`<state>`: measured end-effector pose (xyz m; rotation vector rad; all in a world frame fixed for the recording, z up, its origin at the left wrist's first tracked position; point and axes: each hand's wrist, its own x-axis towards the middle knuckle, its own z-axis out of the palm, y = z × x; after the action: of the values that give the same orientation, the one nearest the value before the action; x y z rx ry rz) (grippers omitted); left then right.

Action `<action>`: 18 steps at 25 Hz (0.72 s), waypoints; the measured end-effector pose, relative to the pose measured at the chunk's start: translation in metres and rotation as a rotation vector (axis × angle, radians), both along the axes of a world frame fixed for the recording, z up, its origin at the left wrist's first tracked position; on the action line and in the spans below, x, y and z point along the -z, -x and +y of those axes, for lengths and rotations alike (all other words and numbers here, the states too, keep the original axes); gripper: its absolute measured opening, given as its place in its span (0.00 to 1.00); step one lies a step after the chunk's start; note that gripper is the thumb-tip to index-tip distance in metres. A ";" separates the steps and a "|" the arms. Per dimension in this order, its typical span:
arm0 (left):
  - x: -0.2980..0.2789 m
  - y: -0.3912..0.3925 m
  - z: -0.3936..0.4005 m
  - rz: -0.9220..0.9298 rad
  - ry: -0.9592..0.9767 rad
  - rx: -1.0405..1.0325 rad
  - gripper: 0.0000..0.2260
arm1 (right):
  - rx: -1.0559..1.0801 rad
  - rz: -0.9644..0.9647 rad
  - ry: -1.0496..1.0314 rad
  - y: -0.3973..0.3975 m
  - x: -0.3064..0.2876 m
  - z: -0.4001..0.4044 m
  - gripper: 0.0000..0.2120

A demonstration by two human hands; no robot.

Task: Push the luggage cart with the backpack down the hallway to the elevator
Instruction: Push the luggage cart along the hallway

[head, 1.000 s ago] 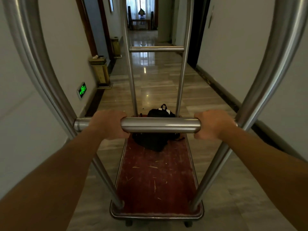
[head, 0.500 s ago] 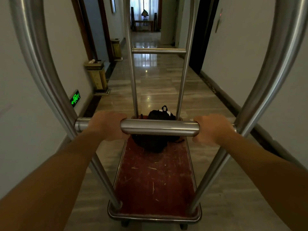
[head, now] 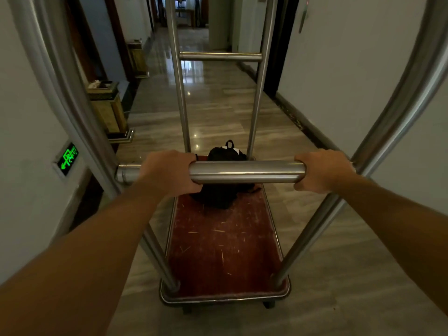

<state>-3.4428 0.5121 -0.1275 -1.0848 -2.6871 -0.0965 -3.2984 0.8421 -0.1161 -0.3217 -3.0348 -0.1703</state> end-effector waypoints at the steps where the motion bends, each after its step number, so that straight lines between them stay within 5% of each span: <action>1: 0.000 0.026 0.007 -0.004 -0.006 0.003 0.19 | 0.010 0.000 -0.003 0.025 0.001 0.005 0.18; 18: -0.011 0.382 0.146 0.011 0.043 -0.044 0.22 | -0.136 0.066 0.007 0.368 -0.009 0.136 0.18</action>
<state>-3.8244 0.6579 -0.1167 -1.0344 -2.7135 -0.0252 -3.6662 0.9783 -0.1070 -0.1182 -2.9787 -0.1374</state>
